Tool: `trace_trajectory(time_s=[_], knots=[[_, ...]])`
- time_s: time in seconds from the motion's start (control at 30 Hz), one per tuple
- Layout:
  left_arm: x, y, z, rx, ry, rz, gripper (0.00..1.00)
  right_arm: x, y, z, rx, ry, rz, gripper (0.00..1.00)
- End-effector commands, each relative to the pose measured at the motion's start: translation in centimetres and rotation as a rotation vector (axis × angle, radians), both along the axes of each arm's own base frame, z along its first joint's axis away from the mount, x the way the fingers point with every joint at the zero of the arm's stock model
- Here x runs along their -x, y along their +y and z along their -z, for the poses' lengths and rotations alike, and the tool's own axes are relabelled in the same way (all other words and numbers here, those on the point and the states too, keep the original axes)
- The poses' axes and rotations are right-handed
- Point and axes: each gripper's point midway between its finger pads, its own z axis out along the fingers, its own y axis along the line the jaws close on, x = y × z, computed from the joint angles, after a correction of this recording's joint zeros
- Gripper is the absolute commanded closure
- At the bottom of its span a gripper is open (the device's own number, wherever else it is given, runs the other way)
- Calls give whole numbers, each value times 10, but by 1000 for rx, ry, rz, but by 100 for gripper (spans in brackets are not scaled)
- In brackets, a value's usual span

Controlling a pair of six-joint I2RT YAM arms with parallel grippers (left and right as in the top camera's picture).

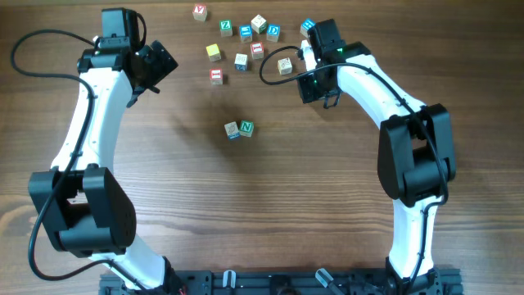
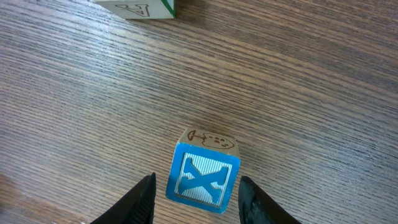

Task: Form a circle
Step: 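Lower the right gripper onto the blue X block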

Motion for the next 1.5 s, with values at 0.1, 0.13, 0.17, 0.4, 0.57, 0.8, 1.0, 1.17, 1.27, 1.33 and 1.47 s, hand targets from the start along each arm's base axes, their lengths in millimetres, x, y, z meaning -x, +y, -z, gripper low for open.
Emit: trace_trajectory(time_s=[0.1,0.13,0.17,0.4,0.57,0.8,1.0,1.17,1.27,1.33,1.47], knots=[[-2,4,-6,-19,-16,2,0,-2,2,-8,-37,-9,52,62],[-2,4,-6,-19,-16,2,0,-2,2,-8,-39,-8,60,64],[-2,4,-6,-19,-16,2,0,-2,1,-8,-40,-6,75,64],[-2,4,-6,-19,-16,2,0,-3,2,-8,-42,-7,78,58],[-2,4,-6,-19,-16,2,0,-2,2,-8,-42,-6,80,64],[-2,4,-6,-19,-16,2,0,-1,1,-7,-46,5,102,56],[-2,4,-6,-19,-16,2,0,-1,1,-7,-46,3,102,67],[-2,4,-6,-19,-16,2,0,-2,2,-7,-48,1,105,58],[-2,4,-6,-19,-16,2,0,-3,2,-8,-51,-5,105,54],[-2,4,-6,-19,-16,2,0,-5,3,-8,-53,-13,105,54],[-2,4,-6,-19,-16,2,0,-8,2,-9,-53,-20,129,55]])
